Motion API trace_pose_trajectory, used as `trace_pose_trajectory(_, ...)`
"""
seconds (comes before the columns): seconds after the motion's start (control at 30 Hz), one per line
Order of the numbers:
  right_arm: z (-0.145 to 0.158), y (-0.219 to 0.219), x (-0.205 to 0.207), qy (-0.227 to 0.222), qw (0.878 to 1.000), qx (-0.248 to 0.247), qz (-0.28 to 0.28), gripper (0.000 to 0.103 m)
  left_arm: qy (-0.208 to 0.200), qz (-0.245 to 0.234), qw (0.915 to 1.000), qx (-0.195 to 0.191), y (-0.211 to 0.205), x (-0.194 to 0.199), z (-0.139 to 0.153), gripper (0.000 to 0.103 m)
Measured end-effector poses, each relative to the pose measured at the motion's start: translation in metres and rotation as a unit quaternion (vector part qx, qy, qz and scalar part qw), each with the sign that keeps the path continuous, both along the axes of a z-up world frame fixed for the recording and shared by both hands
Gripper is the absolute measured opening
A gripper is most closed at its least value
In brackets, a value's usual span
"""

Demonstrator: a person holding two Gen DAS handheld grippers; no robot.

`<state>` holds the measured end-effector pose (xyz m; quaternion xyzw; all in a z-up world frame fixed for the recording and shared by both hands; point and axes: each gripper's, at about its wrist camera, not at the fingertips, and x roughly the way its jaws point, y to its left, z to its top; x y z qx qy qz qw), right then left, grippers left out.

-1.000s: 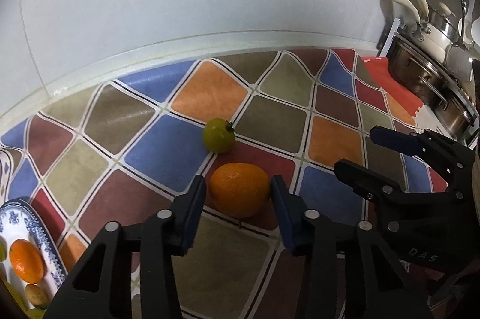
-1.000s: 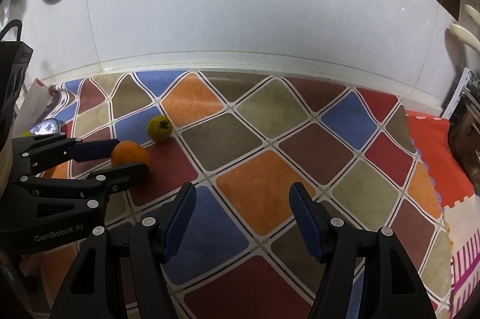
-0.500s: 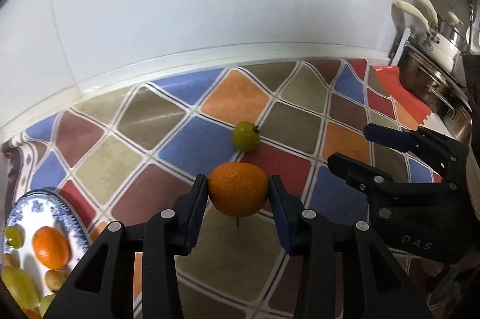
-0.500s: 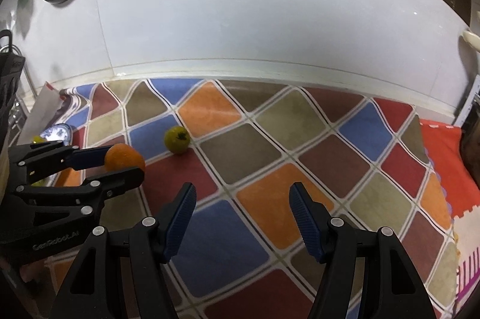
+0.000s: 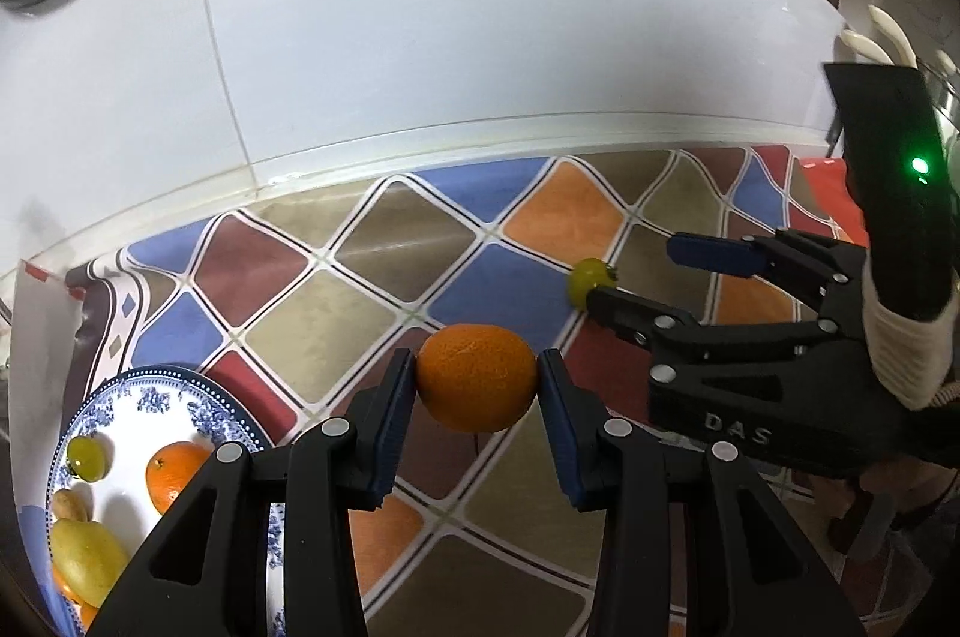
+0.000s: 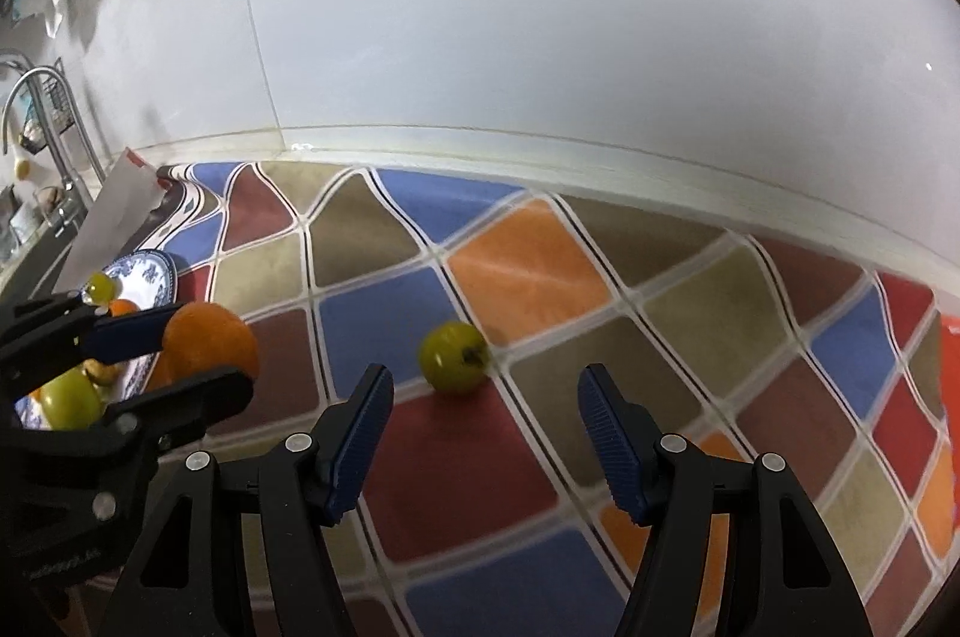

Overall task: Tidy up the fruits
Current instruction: 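Grasp the last mandarin with the left tool while the right tool grasps the small green fruit, then carry the mandarin and small green fruit in both tools to the plate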

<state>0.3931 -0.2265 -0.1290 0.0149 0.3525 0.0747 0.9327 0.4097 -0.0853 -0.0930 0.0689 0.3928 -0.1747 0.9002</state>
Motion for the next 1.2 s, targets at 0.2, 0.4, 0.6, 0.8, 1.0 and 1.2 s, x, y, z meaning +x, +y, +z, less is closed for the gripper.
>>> trace_pose_trajectory(0.2,-0.009,0.010,0.020,0.018,1.000,-0.006,0.006,0.057,0.001,0.007,1.0000,-0.002,0.004,0.004,-0.003,0.041)
trace_pose_trajectory(0.4,-0.018,0.014,0.030,0.040,0.999,-0.011,0.008,0.041,0.004,0.011,0.9999,-0.006,0.007,0.007,-0.005,0.041)
trace_pose_trajectory(0.6,-0.015,0.015,0.026,0.039,0.999,-0.007,0.011,0.030,0.000,0.012,0.9999,-0.013,0.010,0.002,-0.001,0.041)
trace_pose_trajectory(0.8,0.003,0.018,0.007,0.018,1.000,-0.005,0.014,0.030,-0.008,0.014,0.9997,-0.021,0.017,-0.010,0.007,0.041)
trace_pose_trajectory(1.0,0.029,0.028,-0.021,-0.006,1.000,-0.002,0.018,0.030,-0.020,0.017,0.9992,-0.029,0.030,-0.033,0.021,0.041)
trace_pose_trajectory(1.2,0.060,0.044,-0.056,-0.037,0.999,-0.001,0.027,0.030,-0.035,0.025,0.9982,-0.042,0.046,-0.064,0.038,0.041)
